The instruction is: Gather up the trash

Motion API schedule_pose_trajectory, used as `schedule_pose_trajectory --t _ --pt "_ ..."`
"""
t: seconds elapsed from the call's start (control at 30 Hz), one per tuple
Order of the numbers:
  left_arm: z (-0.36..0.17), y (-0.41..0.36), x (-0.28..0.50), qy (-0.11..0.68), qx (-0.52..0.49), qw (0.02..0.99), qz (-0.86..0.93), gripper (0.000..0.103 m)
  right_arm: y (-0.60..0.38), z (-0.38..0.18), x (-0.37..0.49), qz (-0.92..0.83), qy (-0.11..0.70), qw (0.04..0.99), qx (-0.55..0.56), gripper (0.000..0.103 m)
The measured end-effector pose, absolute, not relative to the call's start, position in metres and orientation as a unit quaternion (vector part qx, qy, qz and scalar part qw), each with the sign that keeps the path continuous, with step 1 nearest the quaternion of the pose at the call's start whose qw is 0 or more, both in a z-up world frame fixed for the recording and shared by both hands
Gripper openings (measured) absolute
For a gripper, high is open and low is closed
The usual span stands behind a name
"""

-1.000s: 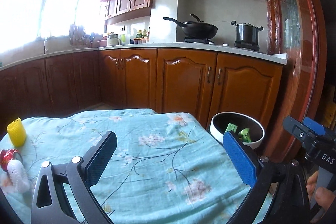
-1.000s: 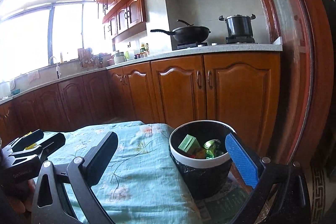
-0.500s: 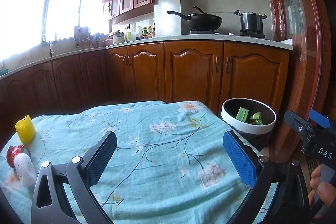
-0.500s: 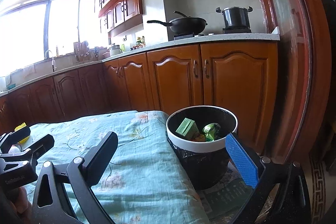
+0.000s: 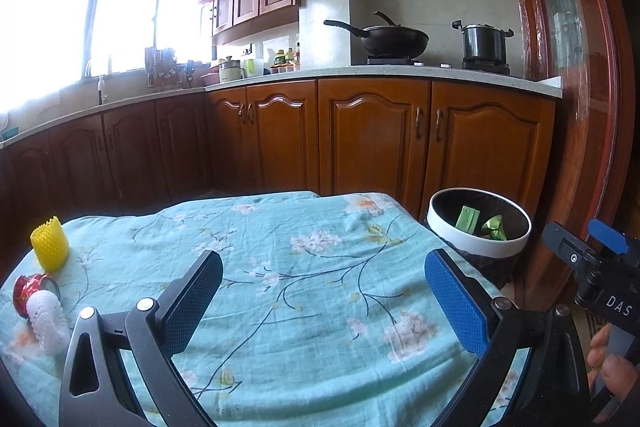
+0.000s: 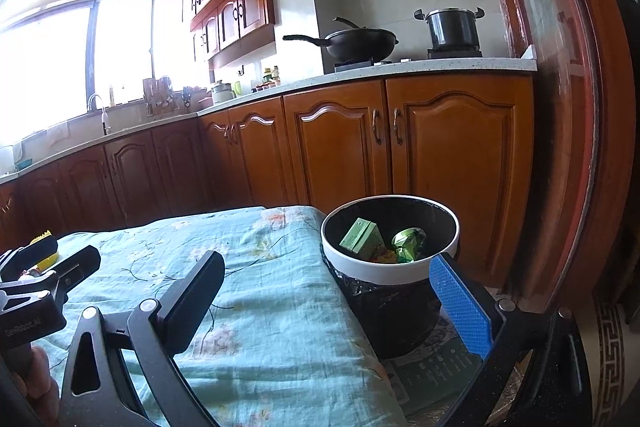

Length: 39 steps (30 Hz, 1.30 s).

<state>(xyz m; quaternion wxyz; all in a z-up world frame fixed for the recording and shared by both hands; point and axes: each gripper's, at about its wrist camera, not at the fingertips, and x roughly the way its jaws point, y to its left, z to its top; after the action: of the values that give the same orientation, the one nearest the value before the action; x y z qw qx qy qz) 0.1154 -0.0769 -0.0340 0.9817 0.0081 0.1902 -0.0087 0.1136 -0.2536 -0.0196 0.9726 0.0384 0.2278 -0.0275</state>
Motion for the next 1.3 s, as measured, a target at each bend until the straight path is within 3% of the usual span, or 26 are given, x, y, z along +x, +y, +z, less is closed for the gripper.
schedule_pose_trajectory --t 1.3 --pt "-0.0376 -0.0688 0.1184 0.191 0.002 0.981 -0.018 0.102 -0.2468 -0.0117 0.1123 -0.014 0.22 0.975 0.035 0.103"
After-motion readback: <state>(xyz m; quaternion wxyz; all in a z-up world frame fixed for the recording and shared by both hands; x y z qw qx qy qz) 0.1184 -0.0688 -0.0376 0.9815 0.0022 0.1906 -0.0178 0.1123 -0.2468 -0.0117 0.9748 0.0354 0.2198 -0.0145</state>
